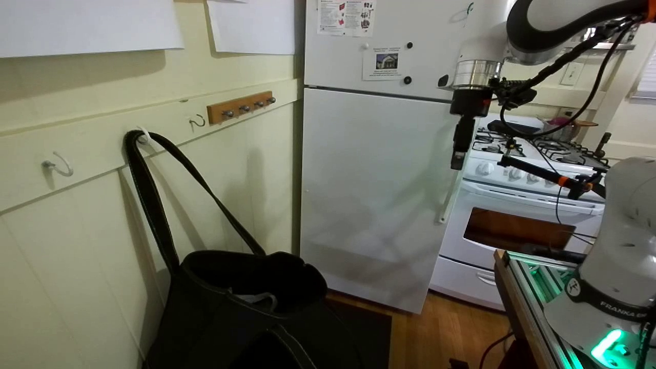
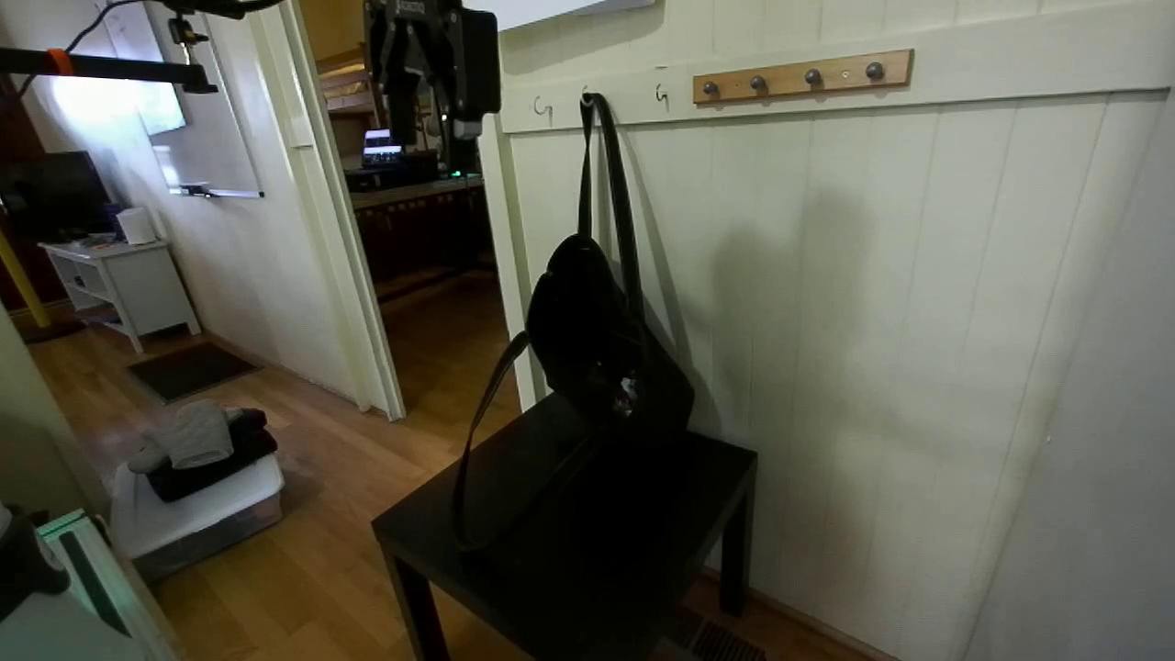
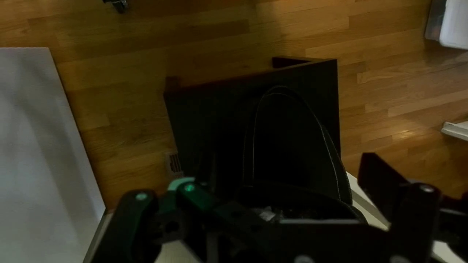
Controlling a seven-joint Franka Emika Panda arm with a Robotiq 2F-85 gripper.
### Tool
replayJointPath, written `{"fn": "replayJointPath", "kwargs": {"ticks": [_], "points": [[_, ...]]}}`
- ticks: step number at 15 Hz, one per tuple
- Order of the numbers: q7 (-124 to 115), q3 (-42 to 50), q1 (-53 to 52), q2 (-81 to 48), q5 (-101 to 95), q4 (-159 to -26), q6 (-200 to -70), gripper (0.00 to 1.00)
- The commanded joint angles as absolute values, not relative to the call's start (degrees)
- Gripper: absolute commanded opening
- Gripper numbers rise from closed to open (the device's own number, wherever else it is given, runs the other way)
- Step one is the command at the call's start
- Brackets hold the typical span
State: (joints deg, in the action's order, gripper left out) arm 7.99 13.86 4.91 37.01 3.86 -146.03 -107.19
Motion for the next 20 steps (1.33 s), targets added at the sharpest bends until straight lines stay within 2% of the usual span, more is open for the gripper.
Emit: {"fn": "replayJointPath", "kwargs": {"ticks": [1, 8, 12, 13, 20], "points": [[8.76, 11.43, 4.50, 30.04, 4.07, -143.12, -114.37, 1.00], [14.49, 8.95, -0.04, 15.78, 5.66, -136.95, -133.01, 1.00], [14.53, 6.97, -0.98, 7.68, 5.78, -131.68, -136.46, 1.00], [13.31, 6.65, 0.14, 12.28, 4.28, -135.12, -135.36, 1.00], [13.26, 6.25, 0.51, 11.30, 4.19, -134.09, -135.51, 1.00]]}}
